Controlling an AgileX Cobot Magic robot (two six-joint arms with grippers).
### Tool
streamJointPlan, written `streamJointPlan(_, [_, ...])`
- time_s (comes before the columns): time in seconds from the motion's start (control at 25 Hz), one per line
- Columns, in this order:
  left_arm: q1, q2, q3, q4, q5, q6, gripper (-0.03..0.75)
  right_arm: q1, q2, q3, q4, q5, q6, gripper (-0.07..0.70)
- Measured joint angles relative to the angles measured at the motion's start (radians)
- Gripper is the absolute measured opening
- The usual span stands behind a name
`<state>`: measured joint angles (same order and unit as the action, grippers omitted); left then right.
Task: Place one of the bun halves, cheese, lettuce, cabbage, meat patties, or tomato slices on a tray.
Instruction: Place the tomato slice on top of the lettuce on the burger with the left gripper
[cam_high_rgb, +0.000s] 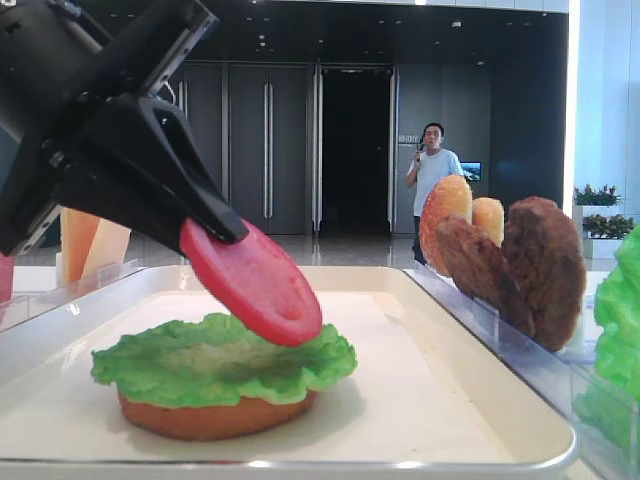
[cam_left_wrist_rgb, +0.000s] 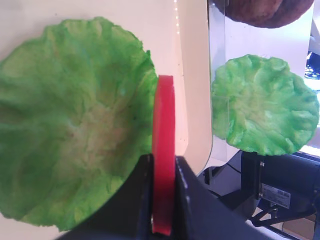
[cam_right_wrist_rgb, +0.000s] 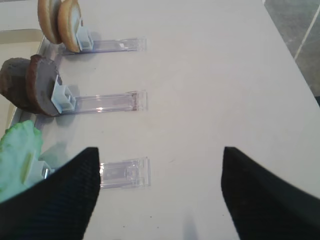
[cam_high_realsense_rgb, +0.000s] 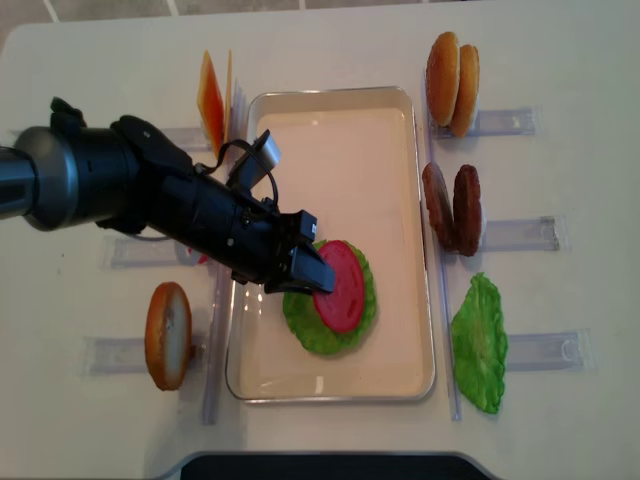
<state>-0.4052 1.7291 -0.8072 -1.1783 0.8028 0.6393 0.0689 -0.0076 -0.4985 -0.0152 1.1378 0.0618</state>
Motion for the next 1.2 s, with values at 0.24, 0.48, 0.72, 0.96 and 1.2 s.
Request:
streamJointPlan(0.24, [0.0, 0.001, 0.0, 0.008, -0.005, 0.038, 0.06, 0.0, 0.0, 0.0, 0.0, 0.0, 0.0, 0.512])
streamJointPlan(0.48, [0.0, 0.002, 0.0, 0.018, -0.006, 0.044, 0.06, 0.0, 0.0, 0.0, 0.0, 0.0, 0.0, 0.512])
streamJointPlan(0.72, [0.0, 0.002, 0.0, 0.081, -0.022, 0.011, 0.207, 0.0, 0.0, 0.0, 0.0, 0.0, 0.0, 0.512])
streamJointPlan(0.96, [0.0, -0.011, -0.006, 0.138, -0.055, -0.002, 0.61, 0.0, 0.0, 0.0, 0.0, 0.0, 0.0, 0.512])
streamJointPlan(1.2, [0.019, -0.072, -0.139, 0.414, -0.001, -0.197, 0.689, 0.0, 0.0, 0.0, 0.0, 0.0, 0.0, 0.512])
